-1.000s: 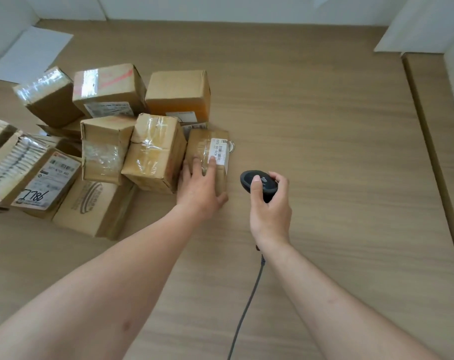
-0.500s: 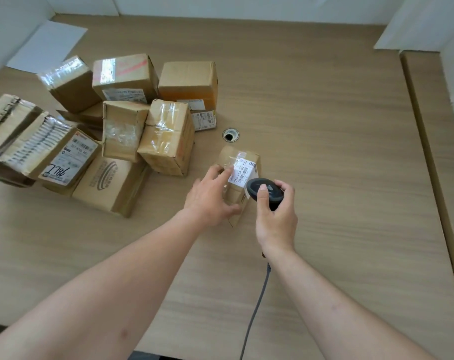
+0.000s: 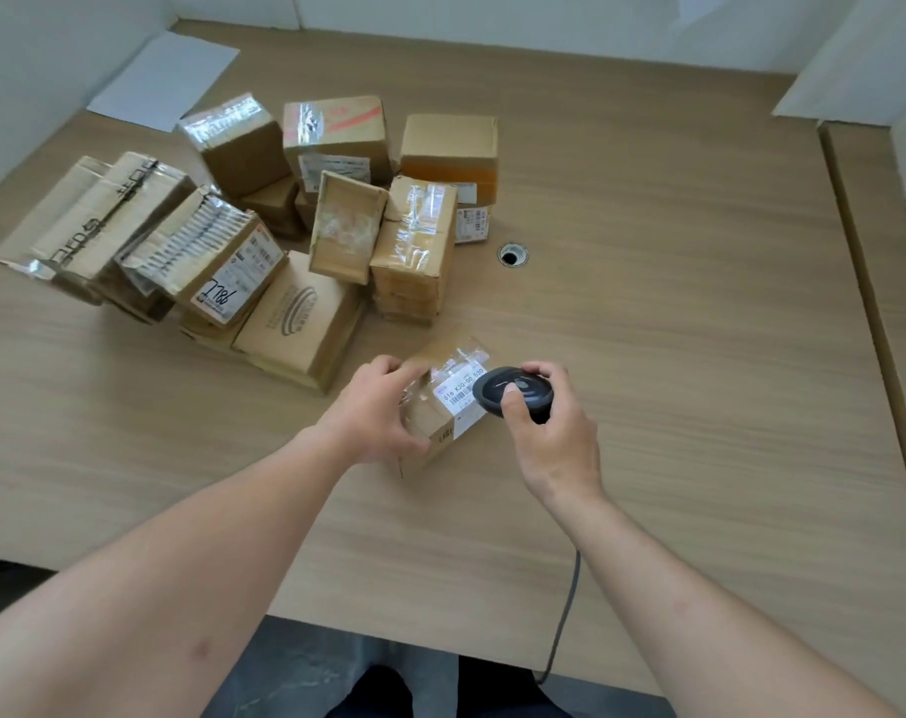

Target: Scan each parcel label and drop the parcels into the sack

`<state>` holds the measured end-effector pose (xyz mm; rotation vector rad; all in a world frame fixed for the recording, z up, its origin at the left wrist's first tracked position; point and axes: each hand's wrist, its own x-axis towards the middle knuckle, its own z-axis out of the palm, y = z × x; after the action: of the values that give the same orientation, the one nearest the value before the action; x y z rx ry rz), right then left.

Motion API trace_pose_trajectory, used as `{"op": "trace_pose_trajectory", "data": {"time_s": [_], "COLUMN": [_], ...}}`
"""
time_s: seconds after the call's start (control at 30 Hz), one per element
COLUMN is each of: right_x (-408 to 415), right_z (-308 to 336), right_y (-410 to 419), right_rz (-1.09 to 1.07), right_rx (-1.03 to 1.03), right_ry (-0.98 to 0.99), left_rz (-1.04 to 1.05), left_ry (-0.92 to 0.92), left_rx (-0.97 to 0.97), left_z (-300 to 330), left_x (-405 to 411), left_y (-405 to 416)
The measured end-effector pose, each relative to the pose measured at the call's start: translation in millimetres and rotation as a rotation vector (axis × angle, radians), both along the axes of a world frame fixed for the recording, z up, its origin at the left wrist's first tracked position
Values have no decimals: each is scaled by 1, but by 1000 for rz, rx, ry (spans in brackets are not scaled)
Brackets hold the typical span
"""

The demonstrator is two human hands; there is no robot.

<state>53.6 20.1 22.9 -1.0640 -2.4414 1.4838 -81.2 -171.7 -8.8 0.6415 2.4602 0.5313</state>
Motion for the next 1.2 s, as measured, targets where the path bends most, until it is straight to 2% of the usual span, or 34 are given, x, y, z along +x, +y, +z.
{"op": "trace_pose_trajectory", "data": {"time_s": [0.1, 0.27, 0.77, 1.0, 1.2], "right_x": [0, 0, 22, 30, 27], "right_z": [9, 22, 84, 102, 105], "right_y": [-17, -49, -148, -174, -210], "right_rz": [89, 97, 95, 208, 342], "right_rx": [83, 126, 196, 174, 60], "right_ry": [-64, -70, 38, 195, 318], "left_rz": [-101, -158, -128, -3, 275], "left_ry": [101, 240, 350, 343, 346], "left_rx": [-35, -38, 13, 47, 46], "left_z": [8, 24, 70, 94, 119], "left_x": [0, 1, 11, 42, 90], "left_y": [-26, -63, -148, -180, -219]}}
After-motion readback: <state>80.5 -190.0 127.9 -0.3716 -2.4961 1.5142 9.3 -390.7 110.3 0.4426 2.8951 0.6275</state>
